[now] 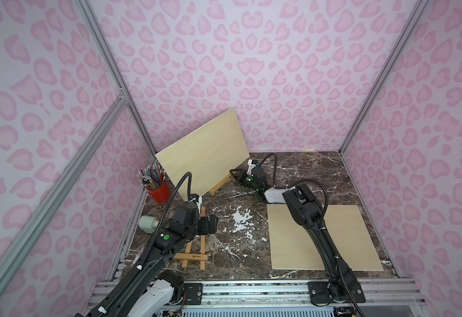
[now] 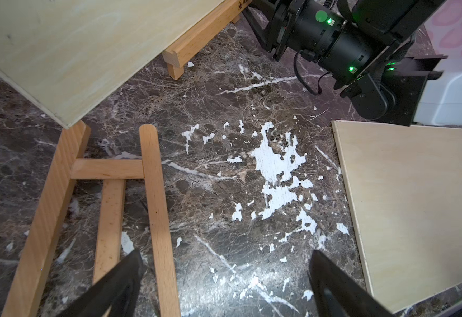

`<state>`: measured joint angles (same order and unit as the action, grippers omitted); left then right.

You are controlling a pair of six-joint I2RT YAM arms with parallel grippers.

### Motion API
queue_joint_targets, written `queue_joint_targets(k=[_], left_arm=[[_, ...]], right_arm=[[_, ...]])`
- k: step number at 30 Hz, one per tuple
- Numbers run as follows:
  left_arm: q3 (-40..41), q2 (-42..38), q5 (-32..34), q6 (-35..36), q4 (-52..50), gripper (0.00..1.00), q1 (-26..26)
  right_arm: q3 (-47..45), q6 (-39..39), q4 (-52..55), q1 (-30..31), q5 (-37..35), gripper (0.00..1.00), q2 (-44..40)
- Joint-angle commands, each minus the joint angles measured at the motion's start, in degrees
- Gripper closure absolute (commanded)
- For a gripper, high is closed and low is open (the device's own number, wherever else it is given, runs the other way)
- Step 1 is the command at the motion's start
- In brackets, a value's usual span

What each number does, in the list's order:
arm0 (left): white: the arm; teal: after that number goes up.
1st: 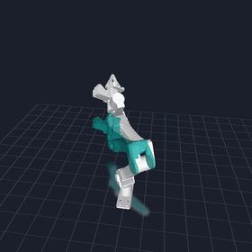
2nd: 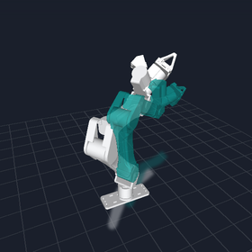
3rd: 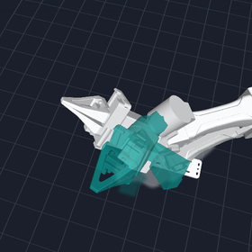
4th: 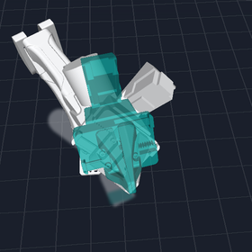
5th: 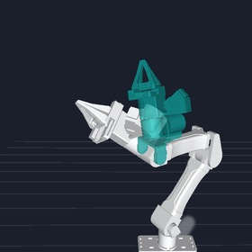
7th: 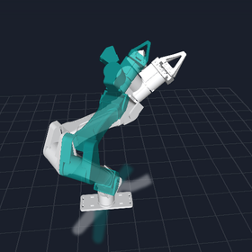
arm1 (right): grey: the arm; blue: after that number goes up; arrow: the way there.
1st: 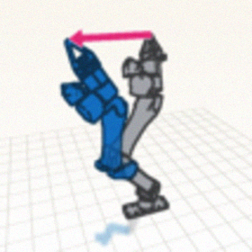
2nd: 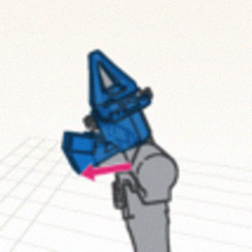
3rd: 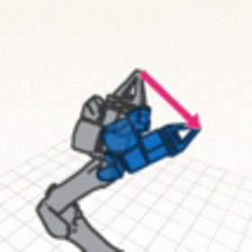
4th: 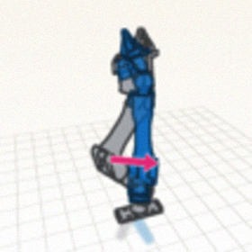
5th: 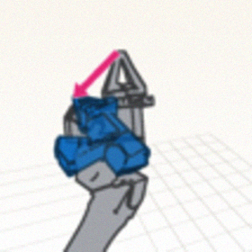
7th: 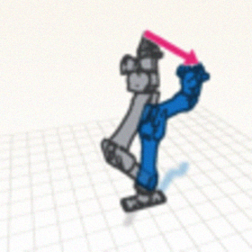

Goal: Disassemble the easel
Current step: Move the easel to the center of the board.

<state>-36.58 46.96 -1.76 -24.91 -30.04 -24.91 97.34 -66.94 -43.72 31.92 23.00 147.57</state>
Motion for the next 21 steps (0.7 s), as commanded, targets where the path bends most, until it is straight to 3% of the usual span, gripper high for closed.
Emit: queue_joint_targets(k=[1,10,21], left_arm=[[-0.3,0.1,-0.7,0.6,1.3,0.04,0.1],[-0.6,0.3,-1.3,0.4,1.6,0.04,0.3],[-1.5,-0.4,-1.0,0.7,0.3,0.04,0.3]], right_arm=[[0.8,-0.2,1.9,-0.1,1.4,0.66,1.5],[1.2,-2.5,1.9,-0.2,2.2,0.79,1.6],[-2.5,-4.5,-0.1,-0.6,1.8,0.85,-0.9]])
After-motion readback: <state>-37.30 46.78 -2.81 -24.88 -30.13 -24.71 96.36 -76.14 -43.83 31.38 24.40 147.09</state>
